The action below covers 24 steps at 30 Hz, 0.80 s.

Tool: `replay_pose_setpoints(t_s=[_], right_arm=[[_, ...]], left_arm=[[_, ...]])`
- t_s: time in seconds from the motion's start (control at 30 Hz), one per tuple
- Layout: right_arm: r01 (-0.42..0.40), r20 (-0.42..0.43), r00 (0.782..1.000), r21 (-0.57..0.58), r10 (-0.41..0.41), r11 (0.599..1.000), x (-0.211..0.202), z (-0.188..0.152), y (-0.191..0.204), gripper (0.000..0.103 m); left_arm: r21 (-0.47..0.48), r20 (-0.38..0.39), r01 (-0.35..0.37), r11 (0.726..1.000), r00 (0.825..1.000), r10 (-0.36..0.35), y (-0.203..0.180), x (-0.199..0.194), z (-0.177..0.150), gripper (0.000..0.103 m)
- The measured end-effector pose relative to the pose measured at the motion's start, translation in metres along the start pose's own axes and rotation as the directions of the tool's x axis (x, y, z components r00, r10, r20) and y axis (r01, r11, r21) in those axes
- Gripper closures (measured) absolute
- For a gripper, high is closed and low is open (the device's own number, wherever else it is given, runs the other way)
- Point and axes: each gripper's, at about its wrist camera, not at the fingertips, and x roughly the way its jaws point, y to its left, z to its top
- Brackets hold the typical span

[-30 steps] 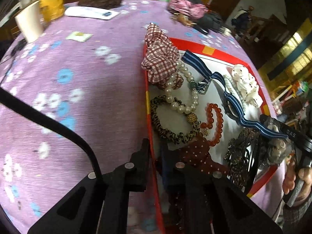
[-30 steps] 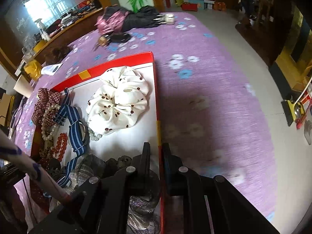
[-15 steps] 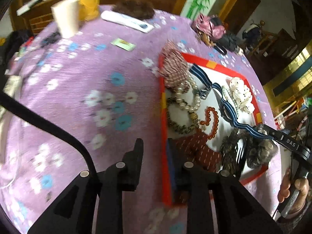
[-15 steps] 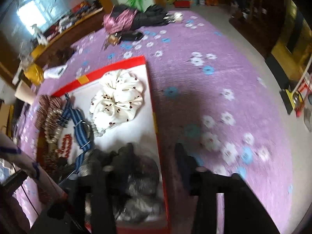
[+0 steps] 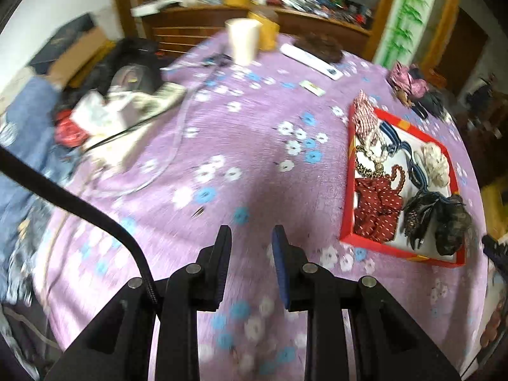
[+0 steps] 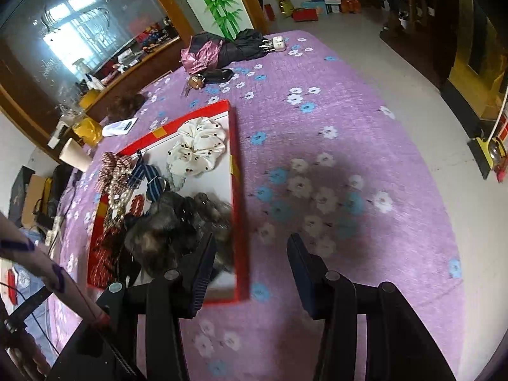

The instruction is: Organize jewelry

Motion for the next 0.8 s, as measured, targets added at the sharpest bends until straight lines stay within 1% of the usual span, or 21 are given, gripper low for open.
replay_pose_setpoints(t_s=[0.03,0.1,0.17,0.2,0.23,0.27,0.3,0.33,0.37,0.4,0.43,0.47,0.5,0.53,0.57,0.6,0.67,0.73,0.8], right_arm=[[-0.003,-0.005,1.000,0.010,0.003,1.000,-0.006,-0.002,-0.005,0.052],[-0.018,-0.004,1.000,0.010,0.018,1.000,-0.019,-0.007,-0.010,0.052],[-0.019,0.001,1.000,-0.013,0.019,1.000,-0.028,-0.012,-0.007,0.052],[-0.018,0.002,1.000,-0.026,0.018,1.000,-0.031,-0.014,-0.005,0.051],[-0.018,0.000,1.000,-0.040,0.018,0.999,-0.034,-0.017,-0.002,0.051],[-0.019,-0.001,1.000,-0.047,0.019,0.999,-0.035,-0.018,0.000,0.051],[-0.022,-0.006,1.000,-0.058,0.021,0.998,-0.037,-0.020,0.005,0.051],[-0.023,-0.010,1.000,-0.070,0.023,0.997,-0.039,-0.021,0.009,0.051],[-0.024,-0.011,1.000,-0.083,0.023,0.996,-0.042,-0.023,0.012,0.051],[-0.019,-0.005,1.000,-0.113,0.018,0.993,-0.046,-0.024,0.020,0.051],[-0.010,0.003,1.000,-0.131,0.010,0.991,-0.050,-0.026,0.023,0.051],[0.009,0.017,1.000,-0.156,-0.007,0.988,-0.054,-0.026,0.027,0.051],[0.037,0.035,0.999,-0.188,-0.031,0.982,-0.058,-0.027,0.034,0.050],[0.050,0.043,0.998,-0.200,-0.042,0.978,-0.060,-0.028,0.037,0.048],[0.067,0.053,0.997,-0.215,-0.057,0.974,-0.063,-0.028,0.041,0.047],[0.089,0.062,0.995,-0.233,-0.076,0.968,-0.064,-0.029,0.047,0.047],[0.110,0.062,0.993,-0.249,-0.098,0.962,-0.064,-0.029,0.056,0.047],[0.126,0.059,0.992,-0.260,-0.114,0.957,-0.062,-0.029,0.066,0.047],[0.151,0.064,0.988,-0.273,-0.138,0.950,-0.059,-0.029,0.078,0.047]], left_arm=[[-0.010,0.011,-0.010,1.000,1.000,0.010,-0.003,-0.014,-0.005,0.077],[0.000,0.049,-0.045,0.999,0.998,0.045,-0.008,-0.039,-0.007,0.076],[0.004,0.118,-0.085,0.996,0.990,0.084,-0.013,-0.068,-0.007,0.075],[0.000,0.146,-0.090,0.996,0.985,0.089,-0.014,-0.079,-0.007,0.069],[-0.007,0.188,-0.100,0.995,0.977,0.100,-0.014,-0.093,-0.006,0.063],[-0.022,0.252,-0.126,0.992,0.959,0.128,-0.015,-0.111,-0.006,0.048],[-0.037,0.299,-0.146,0.989,0.942,0.150,-0.017,-0.121,-0.004,0.034],[-0.059,0.361,-0.168,0.984,0.916,0.178,-0.017,-0.134,-0.005,0.028],[-0.082,0.413,-0.180,0.980,0.889,0.198,-0.018,-0.144,-0.007,0.018],[-0.099,0.448,-0.183,0.978,0.869,0.207,-0.018,-0.151,-0.008,0.011],[-0.123,0.489,-0.181,0.976,0.845,0.218,-0.018,-0.157,-0.009,0.007],[-0.155,0.515,-0.181,0.971,0.825,0.236,-0.018,-0.161,-0.011,0.003],[-0.182,0.529,-0.177,0.967,0.811,0.248,-0.018,-0.162,-0.011,0.002],[-0.209,0.549,-0.152,0.966,0.799,0.244,-0.017,-0.163,-0.012,0.002],[-0.219,0.555,-0.131,0.967,0.799,0.234,-0.017,-0.163,-0.012,0.002],[-0.228,0.549,-0.102,0.968,0.807,0.215,-0.016,-0.160,-0.010,0.002],[-0.223,0.512,-0.074,0.972,0.840,0.182,-0.016,-0.150,-0.003,0.002],[-0.191,0.478,-0.067,0.979,0.865,0.152,-0.017,-0.141,0.003,0.002],[-0.153,0.459,-0.077,0.985,0.878,0.140,-0.019,-0.131,0.006,0.002]])
